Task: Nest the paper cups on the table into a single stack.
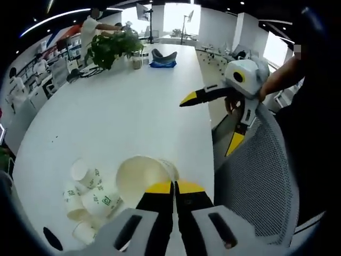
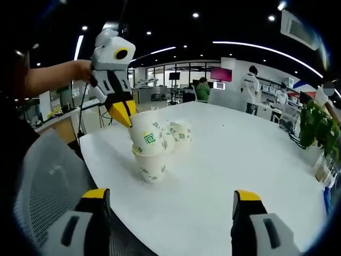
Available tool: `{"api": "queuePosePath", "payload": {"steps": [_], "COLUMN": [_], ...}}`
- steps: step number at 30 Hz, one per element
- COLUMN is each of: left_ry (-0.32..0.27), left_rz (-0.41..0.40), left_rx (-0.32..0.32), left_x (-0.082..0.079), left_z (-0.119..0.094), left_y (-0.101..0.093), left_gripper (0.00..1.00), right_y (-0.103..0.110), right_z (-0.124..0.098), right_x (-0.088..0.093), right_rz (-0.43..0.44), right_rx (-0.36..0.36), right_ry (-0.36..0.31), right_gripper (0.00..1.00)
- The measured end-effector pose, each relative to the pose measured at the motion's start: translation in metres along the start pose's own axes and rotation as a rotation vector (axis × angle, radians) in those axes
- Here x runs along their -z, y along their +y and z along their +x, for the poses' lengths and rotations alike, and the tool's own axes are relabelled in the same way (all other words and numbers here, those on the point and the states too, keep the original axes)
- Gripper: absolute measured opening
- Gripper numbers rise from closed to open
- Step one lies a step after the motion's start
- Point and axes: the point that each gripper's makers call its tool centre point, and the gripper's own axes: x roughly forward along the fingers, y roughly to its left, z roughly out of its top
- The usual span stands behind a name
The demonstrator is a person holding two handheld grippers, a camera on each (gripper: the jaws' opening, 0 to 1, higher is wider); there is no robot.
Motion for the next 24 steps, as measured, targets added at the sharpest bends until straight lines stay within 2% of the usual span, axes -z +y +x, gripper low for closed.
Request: {"api": "queuePosePath", "payload": {"steps": [15,20,24], "left_ry": [0.146,0.180,0.187], "left_rz": [0.111,0.142,0.142], "left_rx": [0.019,0.035,0.052], "left_x": [0.010,0.019,0.019], "left_z": [0.024,0.035,0.038], "left_y": [-0.006,-0.007,-0.011], "left_gripper": [0.00,0.00,0.00], "right_y": [-0.001,-0.001,-0.002], "right_z": [0.000,0.000,0.000], "right_x": [0.001,0.002,0.001], "right_rz": [-0.001,0.001,0.001], "right_rx": [0.000,0.005,0.009], "right_ry": [0.006,0.010,0.009], "right_gripper": [0.95,0.94,0.94]}}
